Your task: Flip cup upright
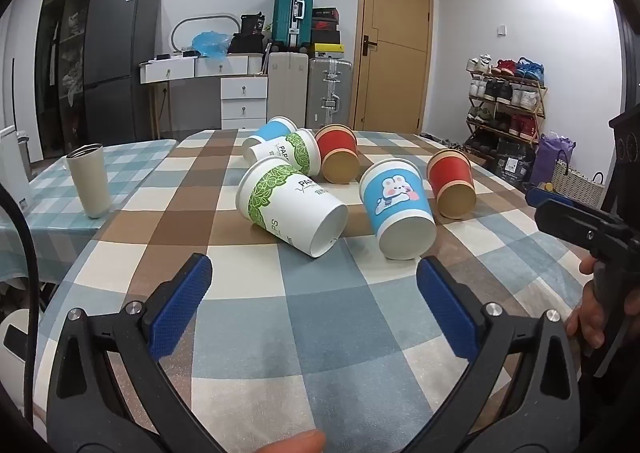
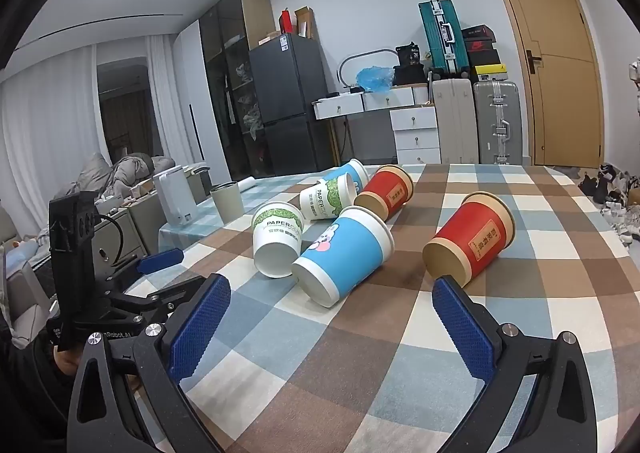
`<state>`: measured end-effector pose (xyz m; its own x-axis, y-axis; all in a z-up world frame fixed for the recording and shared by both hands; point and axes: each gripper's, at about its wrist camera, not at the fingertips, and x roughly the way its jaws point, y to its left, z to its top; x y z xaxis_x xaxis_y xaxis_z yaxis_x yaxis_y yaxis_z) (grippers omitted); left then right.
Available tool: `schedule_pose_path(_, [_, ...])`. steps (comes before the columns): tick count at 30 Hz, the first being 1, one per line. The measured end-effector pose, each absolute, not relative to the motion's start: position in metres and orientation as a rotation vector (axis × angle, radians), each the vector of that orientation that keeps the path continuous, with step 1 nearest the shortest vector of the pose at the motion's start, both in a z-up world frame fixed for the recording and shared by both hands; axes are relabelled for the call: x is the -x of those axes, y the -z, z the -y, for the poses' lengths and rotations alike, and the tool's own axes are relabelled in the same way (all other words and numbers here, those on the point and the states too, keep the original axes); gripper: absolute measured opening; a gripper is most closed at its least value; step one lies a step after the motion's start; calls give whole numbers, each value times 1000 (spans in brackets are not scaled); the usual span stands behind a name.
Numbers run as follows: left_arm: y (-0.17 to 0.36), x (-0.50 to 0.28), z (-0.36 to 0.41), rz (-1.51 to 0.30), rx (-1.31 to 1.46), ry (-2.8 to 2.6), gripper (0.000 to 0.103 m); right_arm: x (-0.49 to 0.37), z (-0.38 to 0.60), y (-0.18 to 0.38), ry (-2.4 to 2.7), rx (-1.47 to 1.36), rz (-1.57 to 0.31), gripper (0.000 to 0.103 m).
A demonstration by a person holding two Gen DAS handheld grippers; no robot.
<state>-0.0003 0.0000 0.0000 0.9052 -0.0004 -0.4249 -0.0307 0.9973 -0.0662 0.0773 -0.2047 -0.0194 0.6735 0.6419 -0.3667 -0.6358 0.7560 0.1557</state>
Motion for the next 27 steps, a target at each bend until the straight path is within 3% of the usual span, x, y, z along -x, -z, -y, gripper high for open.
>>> schedule_pose_path(27, [0,0,0,-442,76,-16,102,-78,206,19,-720,-24,-413,103])
